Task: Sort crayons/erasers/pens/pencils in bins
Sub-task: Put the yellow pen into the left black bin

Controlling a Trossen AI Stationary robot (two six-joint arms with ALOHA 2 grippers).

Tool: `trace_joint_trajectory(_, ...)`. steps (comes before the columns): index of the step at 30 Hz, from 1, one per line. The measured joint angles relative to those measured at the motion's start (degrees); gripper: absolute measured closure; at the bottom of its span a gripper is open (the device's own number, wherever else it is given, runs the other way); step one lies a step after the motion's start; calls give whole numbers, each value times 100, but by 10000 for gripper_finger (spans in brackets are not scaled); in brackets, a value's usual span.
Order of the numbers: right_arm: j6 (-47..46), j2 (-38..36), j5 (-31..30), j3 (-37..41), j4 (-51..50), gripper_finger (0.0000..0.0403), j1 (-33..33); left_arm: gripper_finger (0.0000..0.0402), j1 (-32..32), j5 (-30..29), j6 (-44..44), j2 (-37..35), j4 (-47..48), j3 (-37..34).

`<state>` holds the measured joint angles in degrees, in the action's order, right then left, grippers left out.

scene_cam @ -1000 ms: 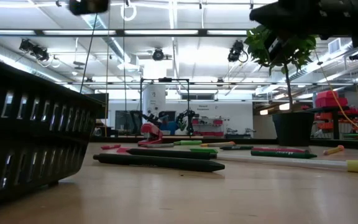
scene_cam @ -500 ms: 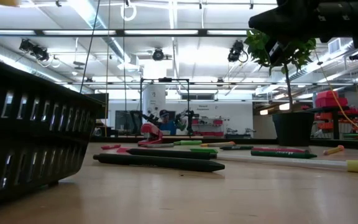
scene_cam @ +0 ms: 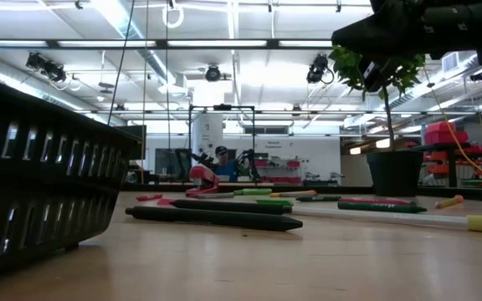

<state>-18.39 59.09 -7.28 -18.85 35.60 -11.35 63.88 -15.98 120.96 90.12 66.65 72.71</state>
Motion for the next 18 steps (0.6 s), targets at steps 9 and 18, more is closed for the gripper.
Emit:
trace_joint_trajectory(9, -2, 0, -174, 0, -4, 392, 0, 347, 231, 555, 38, 579, 114, -2)
trace_joint_trajectory(18, -52, 0, -642, 0, -1, 392, 0, 322, 224, 555, -1, 899, 73, -2)
